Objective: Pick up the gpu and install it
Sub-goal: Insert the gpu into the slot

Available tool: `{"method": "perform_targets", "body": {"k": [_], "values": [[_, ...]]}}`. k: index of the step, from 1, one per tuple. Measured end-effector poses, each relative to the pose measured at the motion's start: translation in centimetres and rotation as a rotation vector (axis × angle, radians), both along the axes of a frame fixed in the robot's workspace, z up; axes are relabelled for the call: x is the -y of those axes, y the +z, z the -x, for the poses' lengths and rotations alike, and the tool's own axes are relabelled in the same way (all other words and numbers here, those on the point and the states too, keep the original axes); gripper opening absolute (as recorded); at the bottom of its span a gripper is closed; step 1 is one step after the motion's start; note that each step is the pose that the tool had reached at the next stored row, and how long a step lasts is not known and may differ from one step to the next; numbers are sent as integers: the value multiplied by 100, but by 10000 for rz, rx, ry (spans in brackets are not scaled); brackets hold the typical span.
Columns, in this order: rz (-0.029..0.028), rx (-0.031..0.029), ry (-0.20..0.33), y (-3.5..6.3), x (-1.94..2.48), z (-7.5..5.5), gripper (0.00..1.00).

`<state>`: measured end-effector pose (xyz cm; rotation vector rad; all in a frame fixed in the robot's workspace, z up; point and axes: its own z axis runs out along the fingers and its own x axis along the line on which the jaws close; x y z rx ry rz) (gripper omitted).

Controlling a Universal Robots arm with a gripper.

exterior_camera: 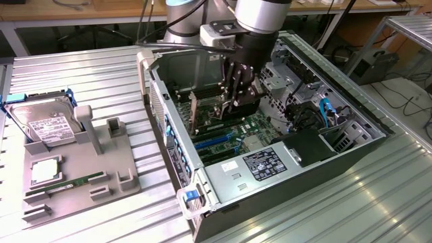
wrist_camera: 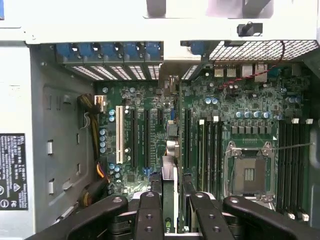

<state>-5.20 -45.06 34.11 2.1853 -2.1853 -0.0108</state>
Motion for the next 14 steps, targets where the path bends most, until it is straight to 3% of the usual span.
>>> {"method": "perform_targets", "body": {"k": [2, 3, 5, 14], "values": [[2, 35, -1, -227, 14, 152, 26], [2, 39, -212, -331, 11, 158, 26], [3, 38, -212, -396, 12, 176, 26], [3, 38, -213, -403, 14, 182, 26]]}}
